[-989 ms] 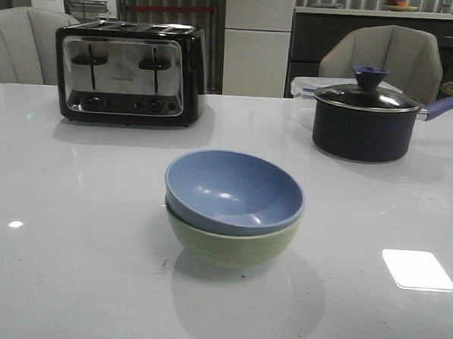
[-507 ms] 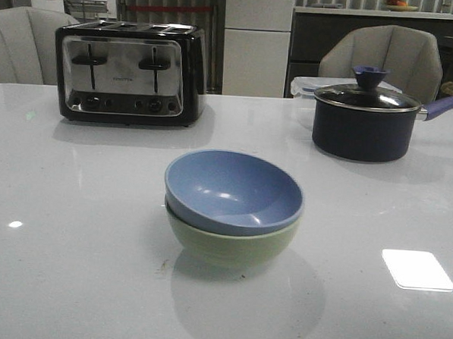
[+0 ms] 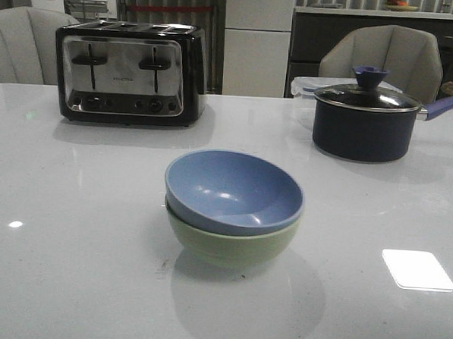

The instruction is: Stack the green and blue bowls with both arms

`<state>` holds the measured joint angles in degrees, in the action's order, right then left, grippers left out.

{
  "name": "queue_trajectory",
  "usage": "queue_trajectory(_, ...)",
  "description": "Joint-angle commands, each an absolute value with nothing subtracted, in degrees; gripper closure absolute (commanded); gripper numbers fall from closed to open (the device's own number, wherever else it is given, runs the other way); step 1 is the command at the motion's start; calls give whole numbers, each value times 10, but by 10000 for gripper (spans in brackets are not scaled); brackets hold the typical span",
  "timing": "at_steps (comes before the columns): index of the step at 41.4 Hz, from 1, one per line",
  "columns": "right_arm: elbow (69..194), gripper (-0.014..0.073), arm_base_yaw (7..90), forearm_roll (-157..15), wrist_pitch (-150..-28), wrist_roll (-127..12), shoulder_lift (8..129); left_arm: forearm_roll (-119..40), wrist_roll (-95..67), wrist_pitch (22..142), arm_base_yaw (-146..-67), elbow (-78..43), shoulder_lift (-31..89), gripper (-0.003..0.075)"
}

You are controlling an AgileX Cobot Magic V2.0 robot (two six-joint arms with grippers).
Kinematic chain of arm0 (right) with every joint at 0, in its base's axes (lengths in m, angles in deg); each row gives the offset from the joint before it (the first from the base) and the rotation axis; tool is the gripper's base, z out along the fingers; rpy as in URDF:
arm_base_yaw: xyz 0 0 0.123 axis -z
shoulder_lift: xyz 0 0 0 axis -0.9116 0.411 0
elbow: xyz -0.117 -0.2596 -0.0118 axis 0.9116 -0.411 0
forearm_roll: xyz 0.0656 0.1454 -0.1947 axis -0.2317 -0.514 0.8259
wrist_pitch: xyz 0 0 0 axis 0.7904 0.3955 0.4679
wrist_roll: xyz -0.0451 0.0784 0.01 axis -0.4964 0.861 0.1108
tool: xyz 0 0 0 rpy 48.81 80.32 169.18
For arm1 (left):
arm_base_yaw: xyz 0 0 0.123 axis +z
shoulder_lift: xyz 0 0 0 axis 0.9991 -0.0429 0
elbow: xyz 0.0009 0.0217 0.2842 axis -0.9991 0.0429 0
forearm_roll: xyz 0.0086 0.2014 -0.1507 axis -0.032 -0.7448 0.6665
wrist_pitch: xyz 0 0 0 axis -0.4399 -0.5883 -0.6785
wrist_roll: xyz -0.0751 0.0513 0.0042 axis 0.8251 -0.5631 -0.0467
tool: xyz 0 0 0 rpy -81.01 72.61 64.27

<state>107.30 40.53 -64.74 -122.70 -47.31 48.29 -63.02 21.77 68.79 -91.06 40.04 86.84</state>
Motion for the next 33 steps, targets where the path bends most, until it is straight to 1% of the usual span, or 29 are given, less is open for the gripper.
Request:
queue_trajectory(1, 1089, 552, 408, -650, -1195, -473, 482, -631, 219, 637, -913, 403, 880, 620)
queue_trajectory(10, 1089, 552, 408, -650, -1194, -473, 482, -631, 219, 637, -913, 403, 880, 620)
queue_trajectory(16, 1071, 552, 428, -642, -1180, -475, 444, -631, 219, 637, -913, 403, 880, 620)
queue_trajectory(19, 1039, 552, 459, -642, -1141, -475, 406, -631, 219, 637, -913, 403, 880, 620)
queue_trajectory(28, 877, 552, 559, -642, -926, -475, 242, -631, 219, 637, -913, 403, 880, 620)
queue_trajectory(33, 796, 552, 602, -642, -840, -475, 168, -631, 219, 637, -913, 403, 880, 619)
